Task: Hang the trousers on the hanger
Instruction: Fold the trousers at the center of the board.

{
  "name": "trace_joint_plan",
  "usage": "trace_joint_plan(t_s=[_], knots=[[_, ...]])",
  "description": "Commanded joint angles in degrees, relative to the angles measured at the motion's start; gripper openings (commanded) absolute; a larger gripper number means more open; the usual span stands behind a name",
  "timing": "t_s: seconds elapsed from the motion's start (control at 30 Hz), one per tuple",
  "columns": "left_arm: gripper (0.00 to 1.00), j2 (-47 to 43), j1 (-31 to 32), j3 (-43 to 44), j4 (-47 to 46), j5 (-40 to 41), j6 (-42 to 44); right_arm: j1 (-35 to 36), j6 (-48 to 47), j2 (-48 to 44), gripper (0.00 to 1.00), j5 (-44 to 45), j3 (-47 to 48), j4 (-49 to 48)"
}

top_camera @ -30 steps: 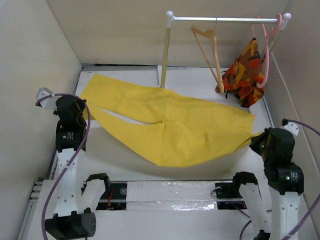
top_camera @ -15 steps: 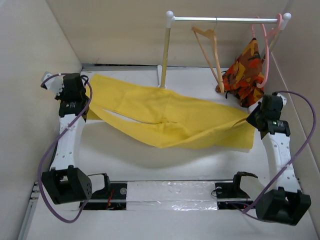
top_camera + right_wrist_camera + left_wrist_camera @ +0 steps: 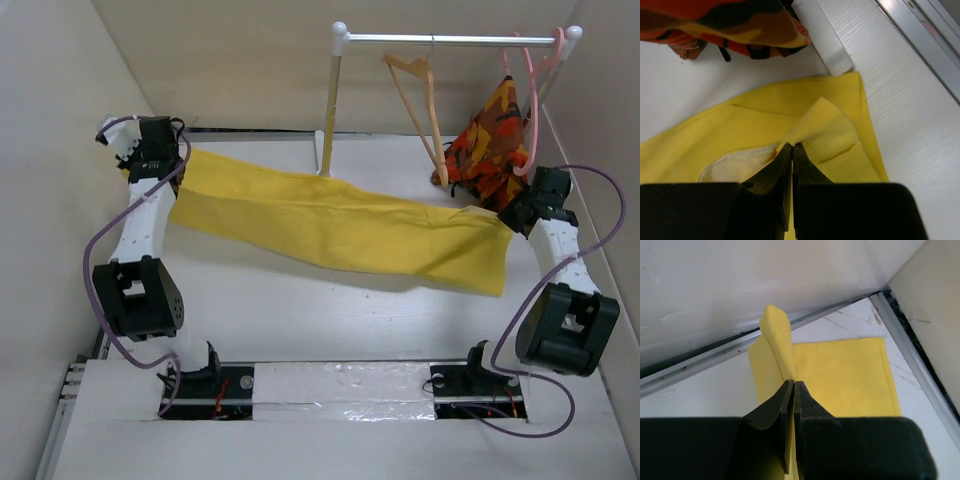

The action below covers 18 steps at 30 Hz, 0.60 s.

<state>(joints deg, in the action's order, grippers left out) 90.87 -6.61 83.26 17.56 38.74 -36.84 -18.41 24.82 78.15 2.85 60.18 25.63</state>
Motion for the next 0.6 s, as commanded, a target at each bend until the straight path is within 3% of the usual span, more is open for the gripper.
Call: trace_joint_plan(t_s=[0.0, 0.23, 0.57], knots=[[0.00, 1.3, -0.9, 4.3, -1.8, 4.8, 2.4, -0.6, 0.3, 3.4, 0.00, -1.7, 4.4, -8.2], [0.00, 8.6, -2.3, 10.9, -0.9, 3.9, 3.7, -0.6, -0.6, 15.2, 0.00, -1.5, 9.2, -9.6], [0.00, 18.8, -2.3, 20.4, -4.2, 4.0, 8.3, 1.6, -0.1, 22.1, 0.00, 0.5, 12.4, -14.3]])
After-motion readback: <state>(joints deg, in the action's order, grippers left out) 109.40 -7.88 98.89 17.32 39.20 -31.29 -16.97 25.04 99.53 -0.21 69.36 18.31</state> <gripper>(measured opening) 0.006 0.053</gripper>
